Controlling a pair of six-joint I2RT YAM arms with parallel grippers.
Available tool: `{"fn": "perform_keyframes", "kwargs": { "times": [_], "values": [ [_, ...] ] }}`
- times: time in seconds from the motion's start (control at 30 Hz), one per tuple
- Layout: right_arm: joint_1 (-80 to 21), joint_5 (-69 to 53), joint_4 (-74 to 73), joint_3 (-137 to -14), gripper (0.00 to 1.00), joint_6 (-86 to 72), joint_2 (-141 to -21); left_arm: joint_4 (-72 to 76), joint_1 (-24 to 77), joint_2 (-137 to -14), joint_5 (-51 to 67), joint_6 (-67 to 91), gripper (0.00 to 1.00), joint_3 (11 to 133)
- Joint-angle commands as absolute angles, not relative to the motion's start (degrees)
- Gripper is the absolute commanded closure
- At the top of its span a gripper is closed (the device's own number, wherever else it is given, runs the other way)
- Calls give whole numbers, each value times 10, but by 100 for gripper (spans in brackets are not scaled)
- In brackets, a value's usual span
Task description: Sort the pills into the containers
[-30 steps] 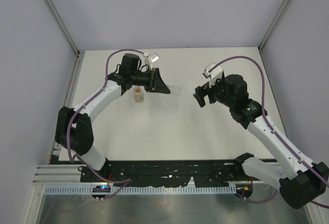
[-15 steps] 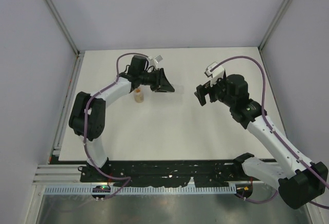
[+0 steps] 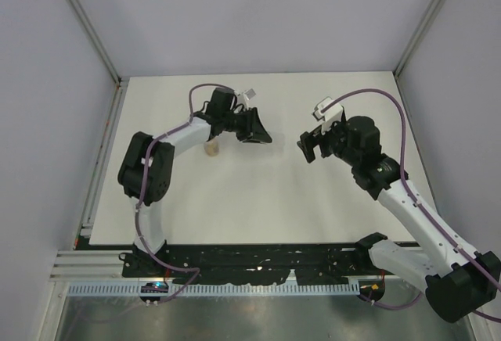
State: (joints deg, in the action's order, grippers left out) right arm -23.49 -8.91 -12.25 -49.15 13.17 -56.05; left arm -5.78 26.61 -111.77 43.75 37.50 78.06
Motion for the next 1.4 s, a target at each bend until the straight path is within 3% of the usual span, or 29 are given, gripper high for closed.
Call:
{"fn": "perform_keyframes", "kwargs": {
  "times": [0.0, 0.57, 1.13, 1.37],
  "values": [
    [-232, -91, -94, -490, 5, 140, -540, -39, 272, -1133, 431, 375, 100, 828],
    [-232, -99, -95, -489, 5, 145, -536, -51, 295, -1191, 425, 374, 100, 841],
    [-233, -105, -96, -483, 5, 149, -539, -92, 308, -1238, 413, 358, 88, 859],
    [-233, -110, -98, -483, 5, 149, -541, -108, 310, -1249, 409, 352, 77, 865]
  ]
}}
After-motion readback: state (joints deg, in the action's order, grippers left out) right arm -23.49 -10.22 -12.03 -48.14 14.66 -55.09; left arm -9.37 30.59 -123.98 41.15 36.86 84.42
